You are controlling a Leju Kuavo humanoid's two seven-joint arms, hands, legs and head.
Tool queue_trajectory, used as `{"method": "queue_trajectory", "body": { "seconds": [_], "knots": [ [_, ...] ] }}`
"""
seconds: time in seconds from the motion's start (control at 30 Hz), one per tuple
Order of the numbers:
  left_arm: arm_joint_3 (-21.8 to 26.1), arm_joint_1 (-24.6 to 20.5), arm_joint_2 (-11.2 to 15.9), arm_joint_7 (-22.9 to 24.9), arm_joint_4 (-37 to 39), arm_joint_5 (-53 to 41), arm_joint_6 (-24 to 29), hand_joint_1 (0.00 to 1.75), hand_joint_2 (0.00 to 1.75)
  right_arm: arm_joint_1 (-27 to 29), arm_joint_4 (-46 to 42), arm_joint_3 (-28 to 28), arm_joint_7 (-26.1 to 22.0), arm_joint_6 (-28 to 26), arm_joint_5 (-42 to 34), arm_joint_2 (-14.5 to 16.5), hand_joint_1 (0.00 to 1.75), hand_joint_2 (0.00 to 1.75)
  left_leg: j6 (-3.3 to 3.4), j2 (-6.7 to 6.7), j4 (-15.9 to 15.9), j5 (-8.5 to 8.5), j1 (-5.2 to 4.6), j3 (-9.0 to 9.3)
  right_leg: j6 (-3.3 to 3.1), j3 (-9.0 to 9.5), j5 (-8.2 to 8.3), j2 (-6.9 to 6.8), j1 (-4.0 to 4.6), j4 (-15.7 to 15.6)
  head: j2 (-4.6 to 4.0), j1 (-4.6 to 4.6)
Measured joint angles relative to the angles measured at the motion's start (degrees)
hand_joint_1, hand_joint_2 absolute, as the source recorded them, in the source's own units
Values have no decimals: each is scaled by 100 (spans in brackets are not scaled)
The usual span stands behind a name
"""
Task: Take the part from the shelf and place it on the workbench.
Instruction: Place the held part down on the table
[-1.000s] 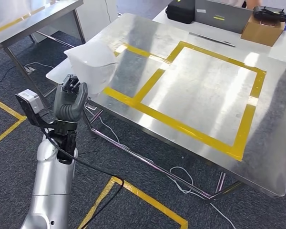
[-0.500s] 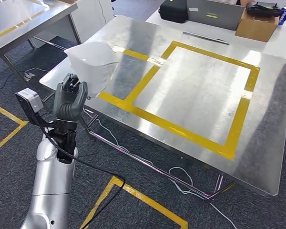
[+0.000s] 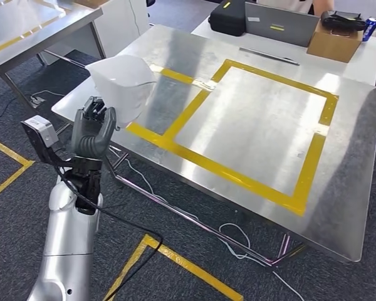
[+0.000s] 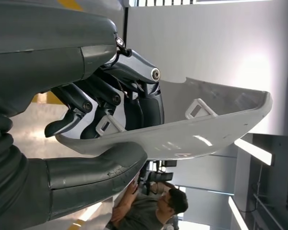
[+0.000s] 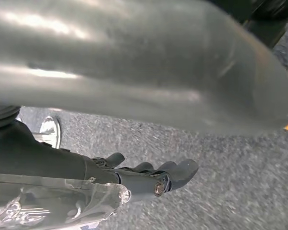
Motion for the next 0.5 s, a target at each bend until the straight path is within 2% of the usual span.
{"method": "queue_trajectory", "body": {
  "seconds": [0.03,0.07,0.1,0.13,0.17,0.23,0.27,0.33,0.37,0.4,0.43,0.5],
  "knots": [
    [-1,-7,1,0,0,-2,0,175,175,-4,3,0,-3,5,0,9,0,0,-59,-3,60,-55,9,-5,10,139,62,11,-27,-259,0,29],
    [-2,-14,1,0,0,-2,-1,175,175,-7,6,0,-5,9,0,17,0,0,-104,-6,106,-97,0,-18,-27,211,52,25,-43,-387,0,40],
    [-4,-20,1,0,0,-2,-1,175,175,-9,9,0,-7,12,0,23,0,0,-137,-11,132,-127,-13,-29,-96,230,-14,46,-43,-412,0,35],
    [-5,-23,2,0,0,-3,-2,175,175,-7,7,0,-8,13,0,20,0,0,-151,-14,142,-141,-15,-28,-209,228,-45,60,-38,-395,0,19],
    [-6,-25,3,0,0,-2,-1,175,175,-5,3,1,-8,11,0,16,0,0,-160,-12,134,-158,-6,-13,-293,229,-77,68,-26,-372,0,-20],
    [-9,-34,5,0,0,-2,-1,175,175,0,-3,2,-9,9,1,14,0,0,-167,-2,324,-260,11,-83,-409,279,-135,82,1,-362,0,-55],
    [-10,-41,5,0,0,-2,-1,175,175,0,-6,2,-10,9,2,13,0,0,-164,3,578,-364,4,-217,-452,316,-159,85,10,-369,0,-69],
    [-9,-38,8,0,0,-2,-1,175,175,-2,-6,2,-11,9,2,13,0,0,-147,5,1415,-632,-31,-735,-517,384,-216,85,32,-380,0,-81],
    [-7,-27,11,0,1,-2,-1,175,175,0,-6,1,-11,8,2,13,0,0,-131,5,1768,-696,-45,-997,-535,420,-250,90,44,-382,0,-84],
    [-4,-13,15,0,1,-2,0,175,175,6,-6,1,-10,8,2,13,0,0,-103,5,1965,-646,-58,-1195,-546,466,-292,99,55,-383,0,-84],
    [-2,-4,19,0,2,-2,1,175,175,13,-6,0,-10,7,2,13,0,0,-63,5,1919,-464,-75,-1271,-543,520,-335,112,63,-384,0,-85],
    [-1,-2,23,0,2,-2,1,175,175,22,-5,0,-15,11,1,14,0,0,46,4,1296,130,-130,-1149,-516,640,-430,135,65,-389,0,-86]
  ]
}}
